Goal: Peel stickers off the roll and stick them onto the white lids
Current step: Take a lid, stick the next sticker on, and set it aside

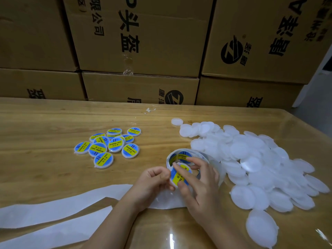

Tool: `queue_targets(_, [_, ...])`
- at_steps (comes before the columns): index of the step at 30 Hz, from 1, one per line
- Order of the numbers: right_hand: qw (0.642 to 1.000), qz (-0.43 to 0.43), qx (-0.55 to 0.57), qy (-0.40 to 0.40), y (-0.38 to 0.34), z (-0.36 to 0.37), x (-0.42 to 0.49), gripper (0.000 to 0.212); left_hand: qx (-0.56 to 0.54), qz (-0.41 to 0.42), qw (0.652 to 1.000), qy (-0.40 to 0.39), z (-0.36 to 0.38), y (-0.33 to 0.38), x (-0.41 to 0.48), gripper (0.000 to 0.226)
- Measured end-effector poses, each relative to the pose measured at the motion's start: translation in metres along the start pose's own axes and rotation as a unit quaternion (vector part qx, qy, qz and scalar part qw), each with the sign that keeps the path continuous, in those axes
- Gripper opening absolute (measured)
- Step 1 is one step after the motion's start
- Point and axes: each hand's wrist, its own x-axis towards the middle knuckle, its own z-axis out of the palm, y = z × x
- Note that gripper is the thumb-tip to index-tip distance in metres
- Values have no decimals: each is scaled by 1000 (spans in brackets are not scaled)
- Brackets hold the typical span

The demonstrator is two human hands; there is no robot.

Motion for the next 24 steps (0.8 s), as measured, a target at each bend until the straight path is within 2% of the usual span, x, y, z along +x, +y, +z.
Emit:
queue_targets(3, [1000,-3,6,-7,-1,2,0,41,-13,5,1000,17,-1,-2,1,39])
queue_targets(8, [999,-23,21,-13,-1,1,0,34,-23,26,999,37,-2,-3,2,36])
queue_targets(13, [999,-45,25,2,4,0,0,34,-41,40,994,97,-5,0,4,44])
queue_targets(18, [998,16,-13,52,9,-3,2,33,-63,47,993,90,-6,1,3,42])
queue_targets(21, [997,48,-35,45,7,-2,1,35,-56,35,995,71,-6,1,3,37])
queue_targets(24, [997,64,-14,32,2,0,1,42,-23,16,998,55,-5,-1,3,22])
